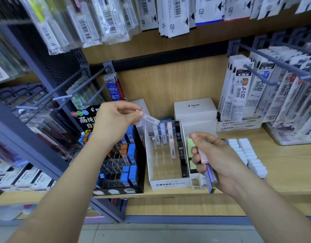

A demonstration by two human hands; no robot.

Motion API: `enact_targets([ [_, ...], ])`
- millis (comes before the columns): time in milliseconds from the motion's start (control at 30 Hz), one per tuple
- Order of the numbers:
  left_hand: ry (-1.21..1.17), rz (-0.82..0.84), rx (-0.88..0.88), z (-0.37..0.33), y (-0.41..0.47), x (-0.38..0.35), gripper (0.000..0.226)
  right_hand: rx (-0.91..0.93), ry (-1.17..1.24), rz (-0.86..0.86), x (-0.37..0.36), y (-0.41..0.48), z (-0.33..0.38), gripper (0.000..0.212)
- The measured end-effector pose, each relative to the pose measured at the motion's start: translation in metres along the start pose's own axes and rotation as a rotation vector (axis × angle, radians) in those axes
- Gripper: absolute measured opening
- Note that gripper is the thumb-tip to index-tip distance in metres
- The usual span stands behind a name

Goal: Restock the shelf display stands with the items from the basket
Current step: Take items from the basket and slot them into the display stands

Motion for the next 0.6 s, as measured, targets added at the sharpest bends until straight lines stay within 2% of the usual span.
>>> enact_targets([
  [100,0.227,0.033,-0.056,0.008,0.017,-0.003,0.011,-0.024,0.023,-0.006,0.002,0.003,-0.001,0.017],
  [267,0.548,0.175,-0.113,0.027,0.03,-0.019,0.02,-0.044,0.025,0.016,0.008,0.008,-0.002,0.016],
  [467,0.624,0.263,-0.108,0.044,0.032,-0.03,0.015,-0.094,0.097,0.093,0.009,0.008,0.001,0.031],
  [600,0.64,0.314,-0.122,0.051,0.028,-0.037,0.017,-0.087,0.036,0.092,0.007,0.003,0.004,0.03],
])
Point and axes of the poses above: each hand's wrist, its own y-axis towards the middle knuckle, its own x-axis out of the back of the hand, z = x × y, the point moved 1 cm from there along y, towards the middle knuckle, and after that the axes turned 14 degrees about -y, right-handed, at the moved point
